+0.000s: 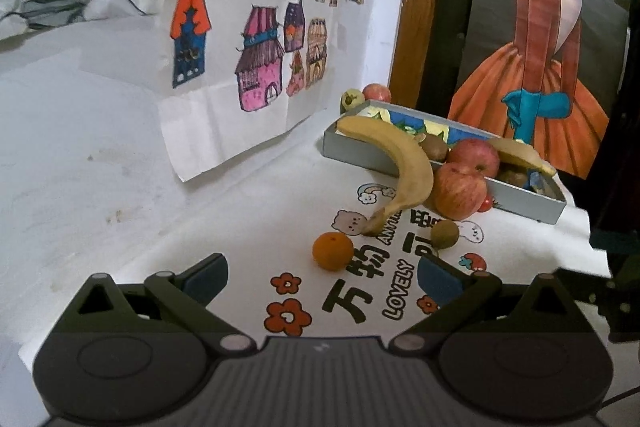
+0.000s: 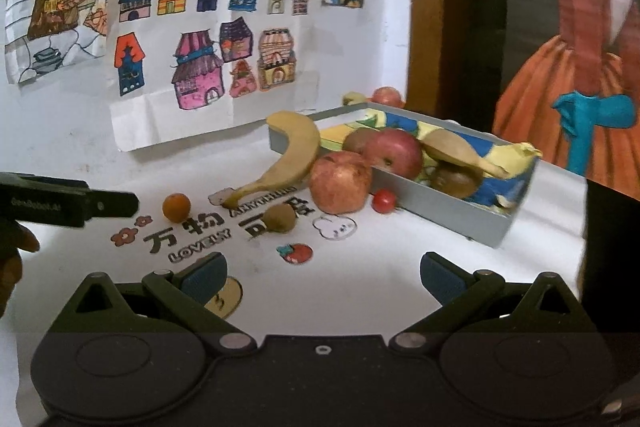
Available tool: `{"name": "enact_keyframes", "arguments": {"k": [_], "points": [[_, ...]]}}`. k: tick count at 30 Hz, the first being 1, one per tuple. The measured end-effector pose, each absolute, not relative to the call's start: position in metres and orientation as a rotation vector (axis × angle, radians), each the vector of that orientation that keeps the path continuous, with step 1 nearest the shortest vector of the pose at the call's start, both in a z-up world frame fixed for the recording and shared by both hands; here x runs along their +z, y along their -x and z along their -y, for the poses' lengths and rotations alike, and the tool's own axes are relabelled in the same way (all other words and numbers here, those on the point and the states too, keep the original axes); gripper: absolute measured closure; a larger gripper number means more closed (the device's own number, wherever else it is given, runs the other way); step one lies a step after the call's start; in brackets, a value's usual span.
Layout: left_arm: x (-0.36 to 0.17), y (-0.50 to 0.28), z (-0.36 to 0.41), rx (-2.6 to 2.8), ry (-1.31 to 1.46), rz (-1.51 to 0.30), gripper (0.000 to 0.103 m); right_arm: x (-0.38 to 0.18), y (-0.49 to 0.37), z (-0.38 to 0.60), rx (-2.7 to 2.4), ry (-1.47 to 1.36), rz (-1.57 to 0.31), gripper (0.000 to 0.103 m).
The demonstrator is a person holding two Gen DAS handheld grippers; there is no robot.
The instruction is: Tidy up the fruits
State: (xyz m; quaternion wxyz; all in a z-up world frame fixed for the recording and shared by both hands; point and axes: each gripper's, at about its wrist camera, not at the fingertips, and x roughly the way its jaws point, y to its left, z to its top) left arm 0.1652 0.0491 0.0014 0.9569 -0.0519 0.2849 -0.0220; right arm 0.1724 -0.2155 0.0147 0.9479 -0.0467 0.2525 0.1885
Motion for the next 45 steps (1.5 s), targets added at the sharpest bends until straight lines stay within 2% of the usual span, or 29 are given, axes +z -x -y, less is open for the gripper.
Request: {"name": "enact_keyframes", "arguments": {"k": [9,12,22,30,40,45], "points": [[-0.011,-0.192,-0.044,-0.073,0.068,-0.622,0.000,0.000,-0.213,0.200,0.482,0.131,-0.547,0.001],[-0.016,-0.200,-0.045,-0.074,0.065,-0.636,0.000,-0.004,-0.225,0.192,0.526,0.142,-0.561,0.010],[-0.024,-0.217,-0.043,-0.094,0.039,-0.667,0.001,-0.016,-0.253,0.171,0.572,0.178,-0.608,0.025],[-0.027,-0.222,-0.042,-0.107,0.033,-0.678,0.014,-0.020,-0.262,0.164,0.594,0.183,-0.612,0.041],[-0.030,-0.224,-0.041,-0.122,0.042,-0.677,0.031,-0.024,-0.267,0.157,0.609,0.193,-0.617,0.049],[-0.029,-0.225,-0.040,-0.124,0.043,-0.675,0.047,-0.024,-0.270,0.156,0.612,0.186,-0.622,0.057]]}}
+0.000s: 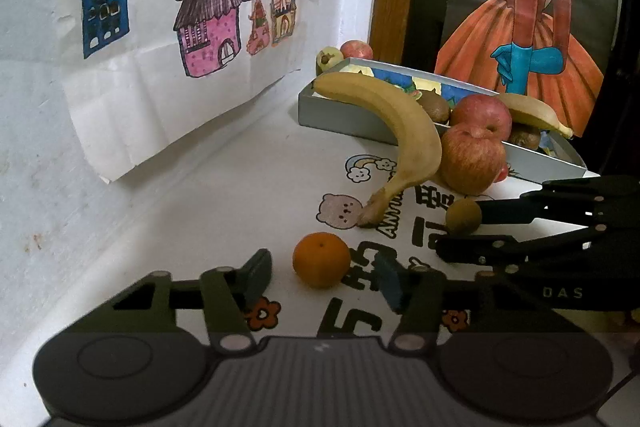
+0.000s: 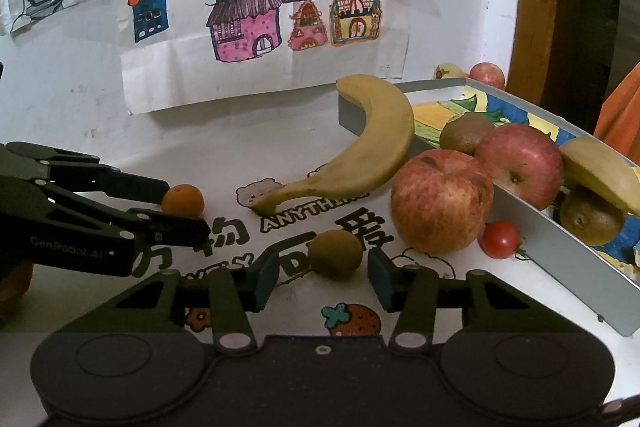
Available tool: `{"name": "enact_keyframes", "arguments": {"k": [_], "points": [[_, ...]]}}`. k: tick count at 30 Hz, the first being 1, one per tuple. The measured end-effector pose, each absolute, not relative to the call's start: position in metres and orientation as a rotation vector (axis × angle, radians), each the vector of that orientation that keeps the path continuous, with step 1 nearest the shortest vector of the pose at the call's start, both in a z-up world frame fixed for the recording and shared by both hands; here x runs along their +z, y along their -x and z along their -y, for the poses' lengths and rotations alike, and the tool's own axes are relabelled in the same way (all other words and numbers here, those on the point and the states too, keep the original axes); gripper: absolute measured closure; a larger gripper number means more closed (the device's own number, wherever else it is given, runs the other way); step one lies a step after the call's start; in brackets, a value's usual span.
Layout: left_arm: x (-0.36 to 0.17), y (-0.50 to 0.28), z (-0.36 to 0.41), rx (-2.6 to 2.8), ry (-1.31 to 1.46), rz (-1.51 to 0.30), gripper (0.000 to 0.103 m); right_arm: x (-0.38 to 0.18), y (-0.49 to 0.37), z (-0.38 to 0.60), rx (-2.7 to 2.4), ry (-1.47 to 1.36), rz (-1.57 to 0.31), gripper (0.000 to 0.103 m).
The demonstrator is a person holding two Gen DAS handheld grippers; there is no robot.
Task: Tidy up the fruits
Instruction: 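Move the left tool to the mandarin orange while the right tool reaches the small kiwi, then close the left gripper on the orange while the right gripper closes on the small kiwi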
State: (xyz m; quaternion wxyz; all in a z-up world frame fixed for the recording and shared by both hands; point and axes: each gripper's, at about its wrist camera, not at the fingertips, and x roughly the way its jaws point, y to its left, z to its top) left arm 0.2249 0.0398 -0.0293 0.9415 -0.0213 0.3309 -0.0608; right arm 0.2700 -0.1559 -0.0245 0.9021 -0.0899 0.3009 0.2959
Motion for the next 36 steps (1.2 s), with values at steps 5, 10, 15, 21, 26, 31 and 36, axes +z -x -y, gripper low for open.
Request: {"name": "enact_keyframes", "arguments": {"k": [5,10,15,21,26,31,36], "points": [[-0.029,-0.225,-0.038,-0.128,0.046,-0.672,0.059,-0.025,-0.272,0.154,0.617,0.188,-0.624,0.062],[-0.030,-0.226,-0.038,-0.121,0.044,-0.666,0.069,-0.025,-0.272,0.152,0.611,0.198,-0.620,0.067],[-0.030,-0.226,-0.038,-0.122,0.047,-0.663,0.069,-0.025,-0.272,0.151,0.612,0.206,-0.616,0.071],[-0.029,-0.223,-0.034,-0.148,0.045,-0.663,0.070,-0.024,-0.269,0.152,0.627,0.206,-0.616,0.072],[-0.026,-0.220,-0.028,-0.166,0.037,-0.657,0.070,-0.023,-0.263,0.156,0.634,0.204,-0.616,0.072],[-0.020,-0.217,-0.019,-0.182,0.021,-0.648,0.070,-0.020,-0.256,0.168,0.618,0.176,-0.607,0.072],[-0.011,-0.214,-0.006,-0.196,-0.001,-0.630,0.070,-0.012,-0.248,0.185,0.599,0.142,-0.578,0.072]]}}
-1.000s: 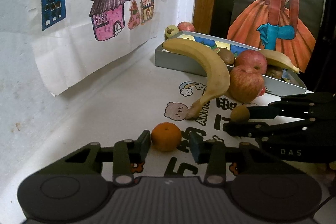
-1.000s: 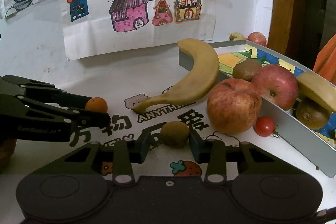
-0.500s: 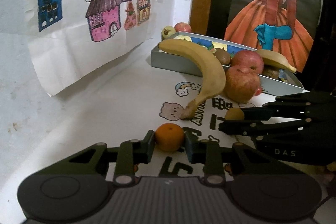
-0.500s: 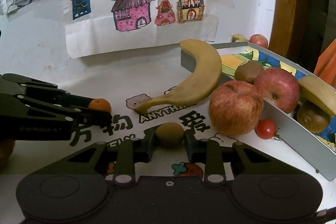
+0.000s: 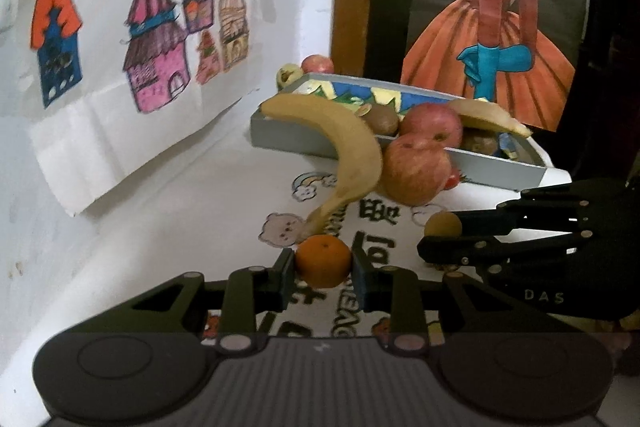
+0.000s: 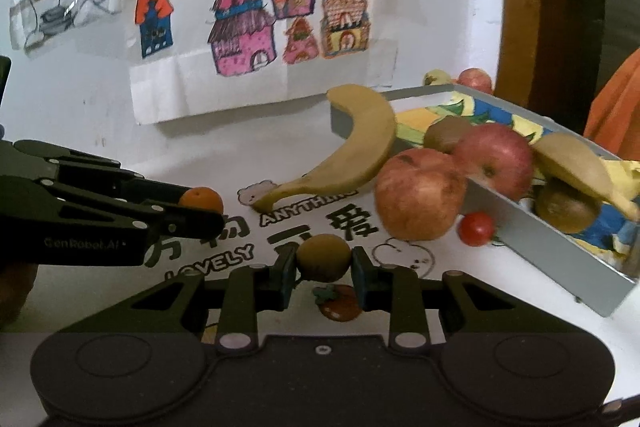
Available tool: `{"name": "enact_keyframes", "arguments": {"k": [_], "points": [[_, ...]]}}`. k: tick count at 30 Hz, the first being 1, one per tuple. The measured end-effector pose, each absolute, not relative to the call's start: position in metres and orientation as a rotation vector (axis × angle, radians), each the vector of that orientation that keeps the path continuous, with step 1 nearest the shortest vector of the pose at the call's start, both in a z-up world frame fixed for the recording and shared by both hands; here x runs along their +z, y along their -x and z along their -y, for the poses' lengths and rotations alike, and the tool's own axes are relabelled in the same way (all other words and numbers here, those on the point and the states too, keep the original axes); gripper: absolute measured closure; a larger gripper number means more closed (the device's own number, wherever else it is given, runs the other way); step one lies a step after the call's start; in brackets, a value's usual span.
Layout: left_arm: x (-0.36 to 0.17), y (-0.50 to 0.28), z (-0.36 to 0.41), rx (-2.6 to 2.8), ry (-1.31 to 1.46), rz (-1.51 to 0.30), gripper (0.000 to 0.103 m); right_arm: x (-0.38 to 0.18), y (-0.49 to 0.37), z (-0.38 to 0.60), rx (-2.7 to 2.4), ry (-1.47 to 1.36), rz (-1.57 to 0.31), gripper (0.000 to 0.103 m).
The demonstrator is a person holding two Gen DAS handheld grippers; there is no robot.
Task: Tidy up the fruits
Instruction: 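Close the left gripper on the orange while the right gripper closes on the small kiwi, then carry the orange with the left tool into the tray while the right tool carries the kiwi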
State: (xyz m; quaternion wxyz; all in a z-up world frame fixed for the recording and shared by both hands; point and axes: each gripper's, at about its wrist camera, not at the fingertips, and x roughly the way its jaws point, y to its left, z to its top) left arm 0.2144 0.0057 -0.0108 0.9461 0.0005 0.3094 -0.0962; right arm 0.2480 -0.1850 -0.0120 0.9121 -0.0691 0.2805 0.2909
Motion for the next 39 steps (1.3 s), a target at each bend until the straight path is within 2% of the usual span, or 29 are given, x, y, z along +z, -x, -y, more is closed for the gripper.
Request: {"name": "enact_keyframes", "arguments": {"k": [16,25,31,39], "points": [[0.050,-0.203,0.046,-0.229,-0.064,-0.532,0.070,0.019,-0.228,0.248,0.528,0.038,-0.453,0.072],[0.087,-0.226,0.084,-0.273,-0.062,-0.395,0.069,0.031,-0.230,0.289,0.442,0.005,-0.398,0.072],[0.077,-0.264,0.105,-0.299,-0.028,-0.353,0.069,0.028,-0.246,0.316,0.360,0.001,-0.387,0.072],[0.043,-0.304,0.126,-0.335,-0.015,-0.417,0.069,0.010,-0.273,0.332,0.304,0.018,-0.415,0.072]]}}
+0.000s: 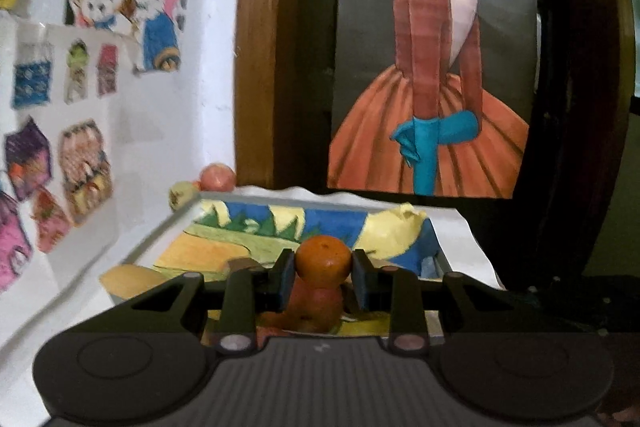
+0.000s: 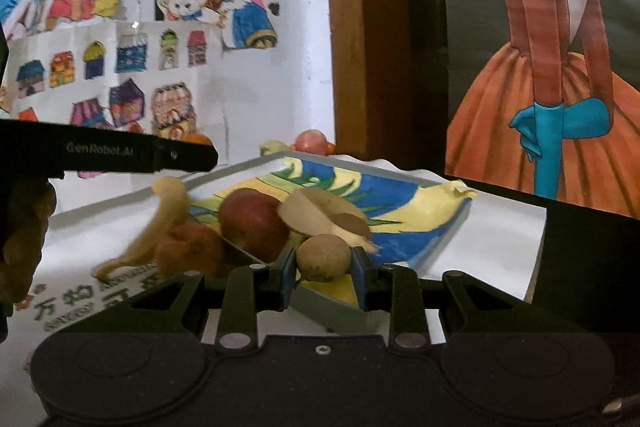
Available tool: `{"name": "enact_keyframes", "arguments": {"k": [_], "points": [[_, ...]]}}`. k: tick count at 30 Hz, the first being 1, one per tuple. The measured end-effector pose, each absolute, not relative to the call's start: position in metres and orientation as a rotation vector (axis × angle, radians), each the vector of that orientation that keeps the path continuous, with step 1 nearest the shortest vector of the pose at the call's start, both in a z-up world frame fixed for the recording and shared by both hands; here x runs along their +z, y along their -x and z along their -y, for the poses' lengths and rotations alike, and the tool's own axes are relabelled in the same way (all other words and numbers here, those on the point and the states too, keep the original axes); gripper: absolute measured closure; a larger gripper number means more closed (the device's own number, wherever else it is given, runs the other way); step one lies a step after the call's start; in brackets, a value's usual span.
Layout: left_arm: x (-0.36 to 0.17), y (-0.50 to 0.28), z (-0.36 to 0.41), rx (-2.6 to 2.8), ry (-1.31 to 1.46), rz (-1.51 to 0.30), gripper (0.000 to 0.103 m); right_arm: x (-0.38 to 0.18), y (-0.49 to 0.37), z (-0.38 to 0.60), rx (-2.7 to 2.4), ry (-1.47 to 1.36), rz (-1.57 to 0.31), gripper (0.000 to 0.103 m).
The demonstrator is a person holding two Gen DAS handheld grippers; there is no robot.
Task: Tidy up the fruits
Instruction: 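Carry the orange with the left tool into the tray while the right tool carries the kiwi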
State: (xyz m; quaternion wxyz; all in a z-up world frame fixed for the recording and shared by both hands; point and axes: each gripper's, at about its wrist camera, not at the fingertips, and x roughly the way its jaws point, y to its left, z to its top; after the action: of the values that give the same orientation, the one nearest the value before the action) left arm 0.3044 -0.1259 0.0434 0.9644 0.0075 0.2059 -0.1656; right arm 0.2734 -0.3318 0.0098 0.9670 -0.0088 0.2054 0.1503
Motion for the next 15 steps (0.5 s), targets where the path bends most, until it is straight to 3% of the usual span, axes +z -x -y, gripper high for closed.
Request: {"name": "enact_keyframes", "arguments": {"k": [15], "points": [[0.006,-0.325,0.163,-0.421,-0.040,-0.550,0.069,-0.011,-0.308,0.345,0.311,0.047,-0.445,0.072]]}}
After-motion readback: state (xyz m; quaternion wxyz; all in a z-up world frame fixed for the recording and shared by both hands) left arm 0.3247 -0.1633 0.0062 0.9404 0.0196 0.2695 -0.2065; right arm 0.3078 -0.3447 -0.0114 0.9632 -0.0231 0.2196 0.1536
